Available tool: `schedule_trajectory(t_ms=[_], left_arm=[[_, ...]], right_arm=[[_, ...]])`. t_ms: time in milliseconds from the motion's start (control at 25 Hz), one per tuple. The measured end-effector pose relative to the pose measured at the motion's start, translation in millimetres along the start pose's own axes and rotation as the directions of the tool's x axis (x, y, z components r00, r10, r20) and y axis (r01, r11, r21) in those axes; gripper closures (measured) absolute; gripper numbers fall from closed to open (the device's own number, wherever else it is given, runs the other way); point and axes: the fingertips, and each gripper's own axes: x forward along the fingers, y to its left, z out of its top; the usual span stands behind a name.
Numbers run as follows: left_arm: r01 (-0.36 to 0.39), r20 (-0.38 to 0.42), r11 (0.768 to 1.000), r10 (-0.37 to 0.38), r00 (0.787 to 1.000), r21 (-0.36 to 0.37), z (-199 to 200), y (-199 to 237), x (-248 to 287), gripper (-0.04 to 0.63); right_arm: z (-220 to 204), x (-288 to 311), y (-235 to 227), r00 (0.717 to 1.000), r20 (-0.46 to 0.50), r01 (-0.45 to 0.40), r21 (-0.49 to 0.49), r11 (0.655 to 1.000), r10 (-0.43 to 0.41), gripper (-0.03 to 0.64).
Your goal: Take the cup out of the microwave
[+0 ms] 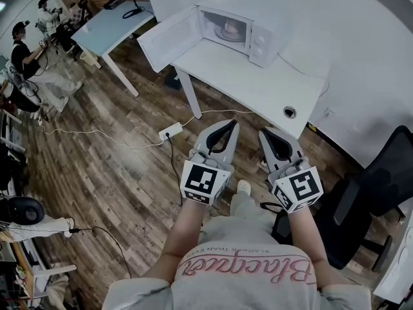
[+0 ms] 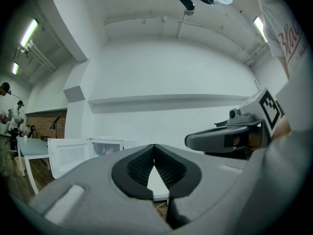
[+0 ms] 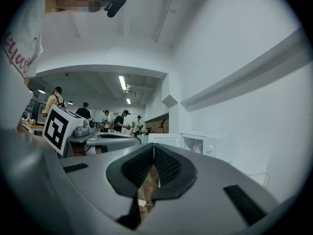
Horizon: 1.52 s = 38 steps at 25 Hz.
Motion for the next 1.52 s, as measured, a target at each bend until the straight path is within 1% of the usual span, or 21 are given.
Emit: schedule_trajectory(t_ms=[480, 920, 1320, 1520], left_arm=[[-0.049, -0.023, 0.999, 0.049, 0.999, 0.006, -0.3, 43.8, 67.9, 0.591], [-0.086, -0.022, 0.996, 0.086, 0.996, 0.027, -2.1, 71.8, 128.4, 0.591], [-0.14, -0.024, 0.99, 0.14, 0.99, 0.032, -6.1, 98.9, 162.5, 0.591], [-0.155, -0.025, 0.987, 0.157, 0.987, 0.039, -6.9, 106.0, 171.7, 0.591]], right_arm=[[2.8, 64.6, -48.0, 0.996, -0.03, -0.08, -0.046, 0.996, 0.079, 0.606], [-0.7, 108.3, -103.0, 0.994, -0.033, -0.105, -0.043, 0.994, 0.104, 0.606], [-1.1, 142.0, -134.9, 0.989, -0.023, -0.146, -0.034, 0.989, 0.145, 0.606], [-1.7, 152.1, -141.7, 0.986, -0.015, -0.168, -0.032, 0.985, 0.167, 0.606]])
